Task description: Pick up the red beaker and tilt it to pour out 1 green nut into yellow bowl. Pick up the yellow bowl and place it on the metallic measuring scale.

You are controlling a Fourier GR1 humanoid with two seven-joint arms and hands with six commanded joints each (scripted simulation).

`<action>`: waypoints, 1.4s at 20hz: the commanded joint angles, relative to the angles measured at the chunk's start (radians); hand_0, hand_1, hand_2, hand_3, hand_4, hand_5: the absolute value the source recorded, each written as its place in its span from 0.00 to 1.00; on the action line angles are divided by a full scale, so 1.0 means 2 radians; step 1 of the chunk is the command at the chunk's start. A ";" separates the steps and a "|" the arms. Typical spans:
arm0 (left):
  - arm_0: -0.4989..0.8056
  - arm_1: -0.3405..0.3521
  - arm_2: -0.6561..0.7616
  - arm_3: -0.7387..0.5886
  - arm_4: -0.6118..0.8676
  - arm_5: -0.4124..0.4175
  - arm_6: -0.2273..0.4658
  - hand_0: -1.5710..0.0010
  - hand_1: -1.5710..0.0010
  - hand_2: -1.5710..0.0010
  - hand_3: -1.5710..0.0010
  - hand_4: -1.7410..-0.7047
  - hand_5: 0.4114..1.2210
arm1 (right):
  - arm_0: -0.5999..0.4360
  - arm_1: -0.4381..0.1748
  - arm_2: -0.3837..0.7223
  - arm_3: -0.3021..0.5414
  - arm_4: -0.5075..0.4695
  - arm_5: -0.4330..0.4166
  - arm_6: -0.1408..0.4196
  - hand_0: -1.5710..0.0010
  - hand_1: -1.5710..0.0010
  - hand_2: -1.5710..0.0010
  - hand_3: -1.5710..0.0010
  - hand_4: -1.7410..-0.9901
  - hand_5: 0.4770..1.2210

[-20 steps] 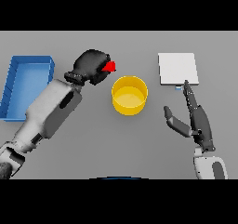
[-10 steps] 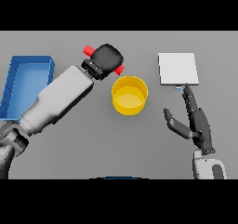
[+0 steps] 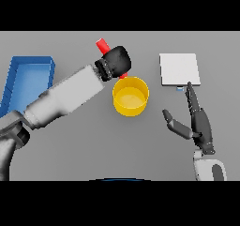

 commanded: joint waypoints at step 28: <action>-0.260 0.087 0.181 0.247 0.076 0.018 0.018 0.00 0.00 0.00 0.04 0.01 1.00 | -0.019 0.000 0.004 0.011 -0.009 0.013 -0.010 1.00 1.00 1.00 1.00 0.85 0.14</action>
